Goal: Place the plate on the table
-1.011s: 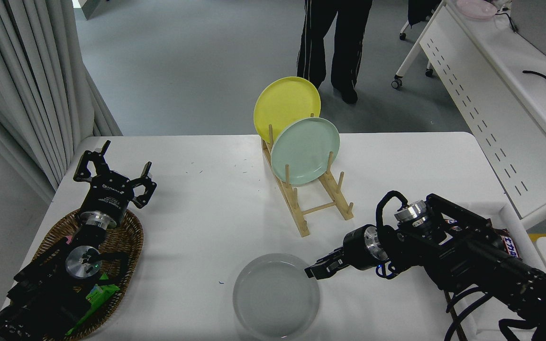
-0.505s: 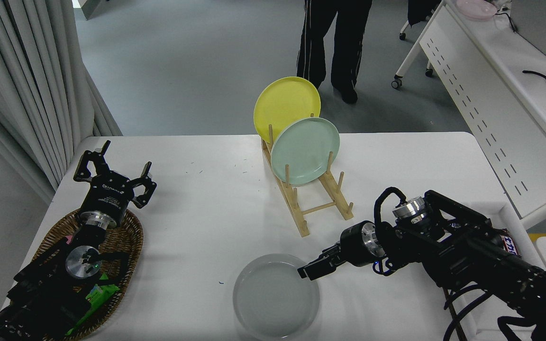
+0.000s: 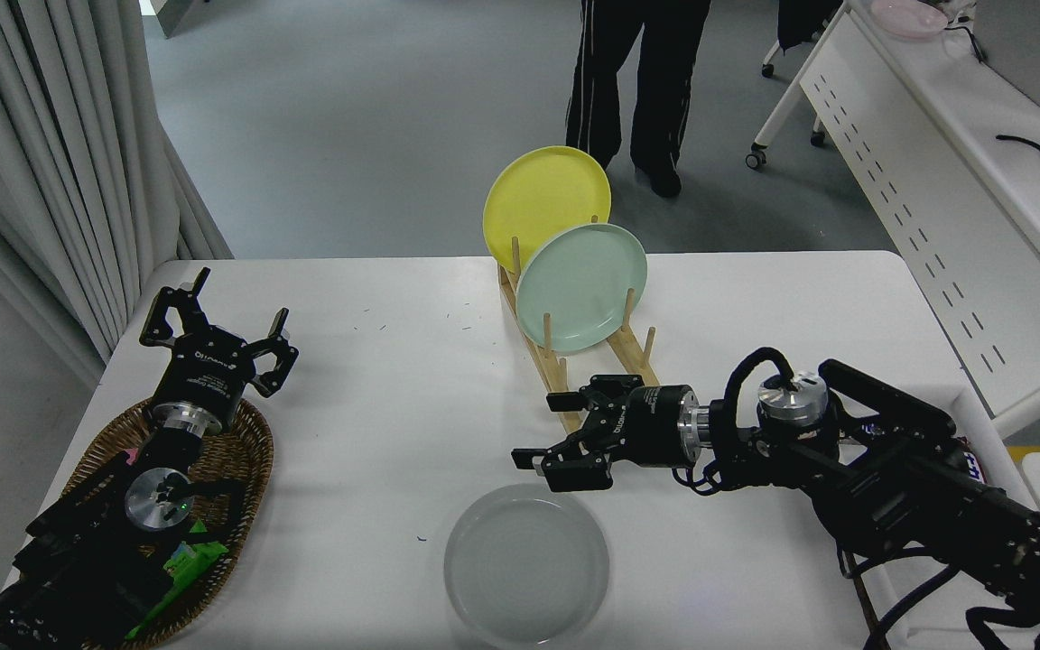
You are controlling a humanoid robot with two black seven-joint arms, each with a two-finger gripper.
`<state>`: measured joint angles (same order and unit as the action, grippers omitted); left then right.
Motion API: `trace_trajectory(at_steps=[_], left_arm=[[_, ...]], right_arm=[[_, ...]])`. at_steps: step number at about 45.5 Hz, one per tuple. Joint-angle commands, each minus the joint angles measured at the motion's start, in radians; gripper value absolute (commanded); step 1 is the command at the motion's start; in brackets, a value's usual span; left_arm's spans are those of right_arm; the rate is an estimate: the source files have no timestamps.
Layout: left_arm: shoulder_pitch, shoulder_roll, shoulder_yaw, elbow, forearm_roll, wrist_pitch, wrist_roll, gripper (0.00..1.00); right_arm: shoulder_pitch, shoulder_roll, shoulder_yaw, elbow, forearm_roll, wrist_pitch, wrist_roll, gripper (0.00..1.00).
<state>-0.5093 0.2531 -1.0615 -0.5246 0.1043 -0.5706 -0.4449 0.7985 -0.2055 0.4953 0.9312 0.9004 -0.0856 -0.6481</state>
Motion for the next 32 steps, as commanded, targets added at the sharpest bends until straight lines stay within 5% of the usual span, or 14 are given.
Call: trace_trajectory(at_steps=[1, 15, 26, 32], left_arm=[[0.0, 0.0, 0.0, 0.0, 0.0, 0.0, 0.0, 1.0], [0.0, 0.0, 0.0, 0.0, 0.0, 0.0, 0.0, 1.0], [0.0, 0.0, 0.0, 0.0, 0.0, 0.0, 0.0, 1.0], [0.0, 0.0, 0.0, 0.0, 0.0, 0.0, 0.0, 1.0]], right_arm=[[-0.002, -0.006, 0.043, 0.011, -0.121, 0.191, 0.077, 1.0], [-0.022, -0.018, 0.126, 0.011, -0.23, 0.237, 0.248, 1.0], [-0.05, -0.02, 0.247, 0.009, -0.396, 0.233, 0.626, 1.0], [-0.071, -0.02, 0.337, 0.005, -0.518, 0.233, 0.668, 1.0]])
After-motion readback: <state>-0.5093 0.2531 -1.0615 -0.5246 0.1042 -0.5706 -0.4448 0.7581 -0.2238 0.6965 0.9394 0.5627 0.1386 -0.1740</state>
